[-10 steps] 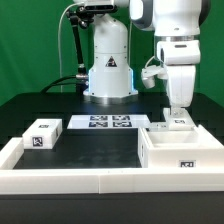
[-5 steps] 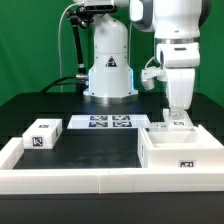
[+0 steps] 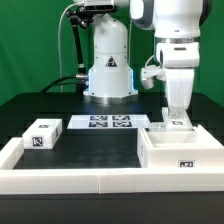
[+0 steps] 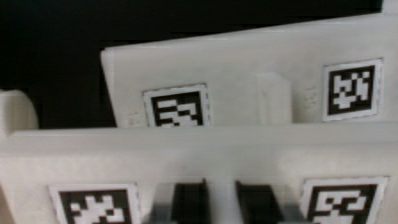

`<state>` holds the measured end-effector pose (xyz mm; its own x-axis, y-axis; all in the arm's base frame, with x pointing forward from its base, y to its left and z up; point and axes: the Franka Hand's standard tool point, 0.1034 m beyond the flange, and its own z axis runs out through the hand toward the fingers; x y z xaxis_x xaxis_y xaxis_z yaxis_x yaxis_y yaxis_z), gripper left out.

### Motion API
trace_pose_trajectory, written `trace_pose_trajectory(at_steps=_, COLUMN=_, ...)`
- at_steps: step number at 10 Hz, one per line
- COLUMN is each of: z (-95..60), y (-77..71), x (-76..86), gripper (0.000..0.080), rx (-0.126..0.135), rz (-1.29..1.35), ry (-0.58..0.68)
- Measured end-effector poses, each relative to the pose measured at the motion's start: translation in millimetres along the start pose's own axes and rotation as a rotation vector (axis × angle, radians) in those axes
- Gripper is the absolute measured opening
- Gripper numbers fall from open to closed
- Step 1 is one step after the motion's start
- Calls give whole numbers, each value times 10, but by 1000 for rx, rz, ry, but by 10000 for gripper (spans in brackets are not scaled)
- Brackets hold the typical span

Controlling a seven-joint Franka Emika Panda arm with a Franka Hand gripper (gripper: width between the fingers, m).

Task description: Assemble cabinet

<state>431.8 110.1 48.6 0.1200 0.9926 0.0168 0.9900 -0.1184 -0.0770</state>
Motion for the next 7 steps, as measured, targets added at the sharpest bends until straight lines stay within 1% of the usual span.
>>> trace_pose_trajectory(at_steps=2, z=5, y=-2, x=-1, gripper=71, rx=-1, rz=0, ry=1)
trace_pose_trajectory(at_steps=3, z=18, y=-22, x=-11, gripper=71, rx=-8, rz=-1, ry=6)
trace_pose_trajectory(at_steps=6, z=-116, y=1, x=-11, gripper=71, rx=-33, rz=-3, ry=3)
trace_pose_trajectory(at_steps=7, z=-138, y=11, x=-6, gripper=71, rx=-38, rz=-1, ry=3)
